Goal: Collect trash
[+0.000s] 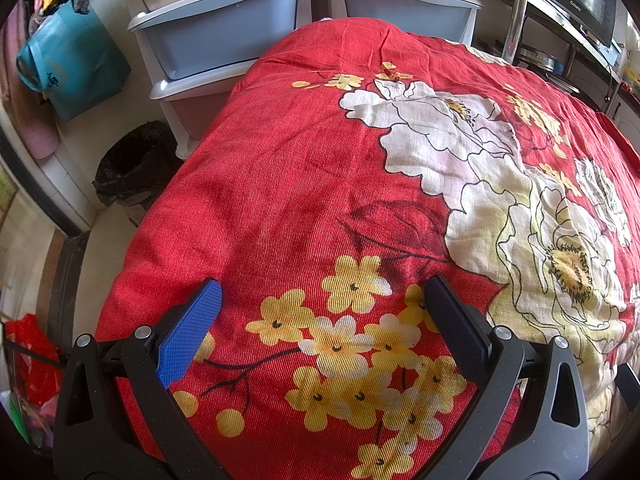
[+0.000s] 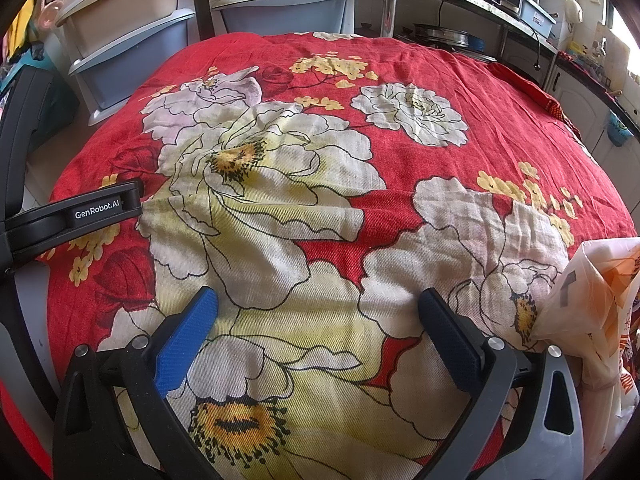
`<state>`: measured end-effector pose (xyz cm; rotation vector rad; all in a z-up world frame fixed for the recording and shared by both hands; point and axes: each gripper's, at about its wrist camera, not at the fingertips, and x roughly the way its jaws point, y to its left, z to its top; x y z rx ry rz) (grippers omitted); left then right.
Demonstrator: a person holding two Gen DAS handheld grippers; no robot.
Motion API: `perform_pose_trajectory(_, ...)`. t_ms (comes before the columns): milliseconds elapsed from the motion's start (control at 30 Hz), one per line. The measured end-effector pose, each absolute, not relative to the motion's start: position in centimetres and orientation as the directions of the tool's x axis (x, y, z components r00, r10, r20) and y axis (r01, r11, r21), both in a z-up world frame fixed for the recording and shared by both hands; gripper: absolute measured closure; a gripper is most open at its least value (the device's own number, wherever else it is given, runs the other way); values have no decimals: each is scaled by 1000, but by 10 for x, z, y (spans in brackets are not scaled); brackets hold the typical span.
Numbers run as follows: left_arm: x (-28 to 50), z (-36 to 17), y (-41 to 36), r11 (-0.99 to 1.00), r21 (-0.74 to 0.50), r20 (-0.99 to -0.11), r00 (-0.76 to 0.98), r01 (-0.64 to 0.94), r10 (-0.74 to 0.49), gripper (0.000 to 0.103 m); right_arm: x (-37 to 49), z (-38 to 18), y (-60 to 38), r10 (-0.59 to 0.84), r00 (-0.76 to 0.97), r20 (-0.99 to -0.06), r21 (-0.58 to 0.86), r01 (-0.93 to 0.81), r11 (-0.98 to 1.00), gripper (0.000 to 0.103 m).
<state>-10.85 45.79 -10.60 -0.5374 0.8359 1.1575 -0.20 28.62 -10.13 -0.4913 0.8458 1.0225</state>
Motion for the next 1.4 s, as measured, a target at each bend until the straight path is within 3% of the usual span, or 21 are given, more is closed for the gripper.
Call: perform_pose_trajectory(1400, -105, -106, 464, 335, 45, -803, 165, -941, 573, 9, -2, -101, 287, 537, 260, -803, 22, -886, 462, 5)
